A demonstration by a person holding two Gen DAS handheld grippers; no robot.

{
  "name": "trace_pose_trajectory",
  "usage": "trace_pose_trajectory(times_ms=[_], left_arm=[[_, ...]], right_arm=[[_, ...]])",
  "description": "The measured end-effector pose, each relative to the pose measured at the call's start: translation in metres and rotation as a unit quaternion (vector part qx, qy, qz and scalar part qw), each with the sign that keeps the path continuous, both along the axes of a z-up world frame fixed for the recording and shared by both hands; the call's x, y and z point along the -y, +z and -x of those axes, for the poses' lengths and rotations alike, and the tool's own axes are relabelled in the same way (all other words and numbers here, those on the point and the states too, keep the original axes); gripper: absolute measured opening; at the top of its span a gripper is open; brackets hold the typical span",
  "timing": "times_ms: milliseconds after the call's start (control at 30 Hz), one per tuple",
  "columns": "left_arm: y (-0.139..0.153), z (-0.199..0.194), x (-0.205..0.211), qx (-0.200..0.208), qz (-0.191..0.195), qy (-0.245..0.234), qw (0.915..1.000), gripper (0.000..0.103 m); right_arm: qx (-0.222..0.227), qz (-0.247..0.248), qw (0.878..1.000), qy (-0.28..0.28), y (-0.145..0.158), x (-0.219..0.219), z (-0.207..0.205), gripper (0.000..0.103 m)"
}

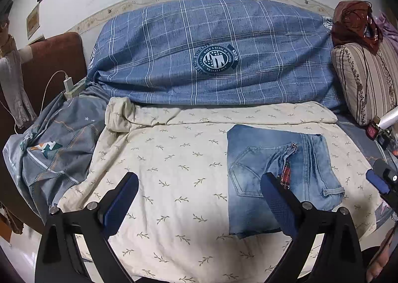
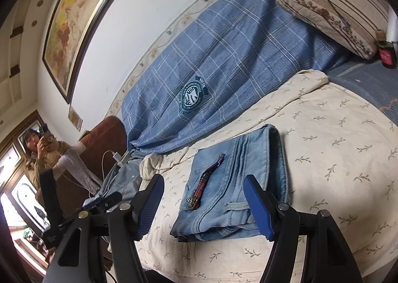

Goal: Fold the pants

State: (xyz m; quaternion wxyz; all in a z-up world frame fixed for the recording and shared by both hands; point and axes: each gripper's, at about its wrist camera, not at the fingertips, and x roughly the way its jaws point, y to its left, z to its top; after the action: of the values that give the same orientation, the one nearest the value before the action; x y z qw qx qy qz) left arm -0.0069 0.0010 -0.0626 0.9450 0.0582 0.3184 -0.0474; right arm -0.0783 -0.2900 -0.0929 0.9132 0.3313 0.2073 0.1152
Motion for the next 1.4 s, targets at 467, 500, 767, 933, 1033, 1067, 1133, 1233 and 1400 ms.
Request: trace_pose_trajectory(times_ms=[467, 500, 767, 933, 1033, 1067, 1133, 1233, 1400], left_arm=[[0.002, 0.004, 0.005, 0.016, -0.018, 0.007, 0.9997, 0.098], [0.002, 0.004, 0.004, 0.016, -0.018, 0.008, 0.9997, 0.098], [0.003, 0.003, 0.006, 0.022, -0.026, 0.012, 0.9994, 0.098], [0.004, 0.003, 0.008, 0.027, -0.036, 0.013, 0.9989, 0.098], [0.004, 0.002, 0.009, 0.031, -0.039, 0.013, 0.9987, 0.098], [0.005, 0.002, 0.009, 0.031, -0.039, 0.013, 0.9987, 0.098], [0.005, 0.002, 0.009, 0.03, -0.038, 0.014, 0.9987, 0.098], [0.004, 0.002, 0.009, 0.029, -0.039, 0.013, 0.9987, 0.098], [0.004, 0.002, 0.009, 0.027, -0.038, 0.014, 0.9988, 0.098]], right_arm=[[0.006, 0.015, 1.0, 0.001, 0.004, -0.002, 0.003, 0.07], [0.004, 0.016, 1.0, 0.0, 0.004, -0.002, 0.003, 0.07], [-0.025, 0.035, 0.999, -0.008, -0.002, -0.006, -0.004, 0.07], [-0.031, 0.042, 0.999, -0.003, -0.004, -0.01, -0.007, 0.07], [-0.031, 0.042, 0.999, -0.003, -0.004, -0.01, -0.008, 0.07], [-0.032, 0.042, 0.999, -0.003, -0.004, -0.01, -0.008, 0.07], [-0.031, 0.041, 0.999, -0.002, -0.004, -0.01, -0.008, 0.07], [-0.031, 0.042, 0.999, -0.003, -0.004, -0.01, -0.008, 0.07], [-0.03, 0.038, 0.999, -0.005, -0.004, -0.009, -0.007, 0.07]])
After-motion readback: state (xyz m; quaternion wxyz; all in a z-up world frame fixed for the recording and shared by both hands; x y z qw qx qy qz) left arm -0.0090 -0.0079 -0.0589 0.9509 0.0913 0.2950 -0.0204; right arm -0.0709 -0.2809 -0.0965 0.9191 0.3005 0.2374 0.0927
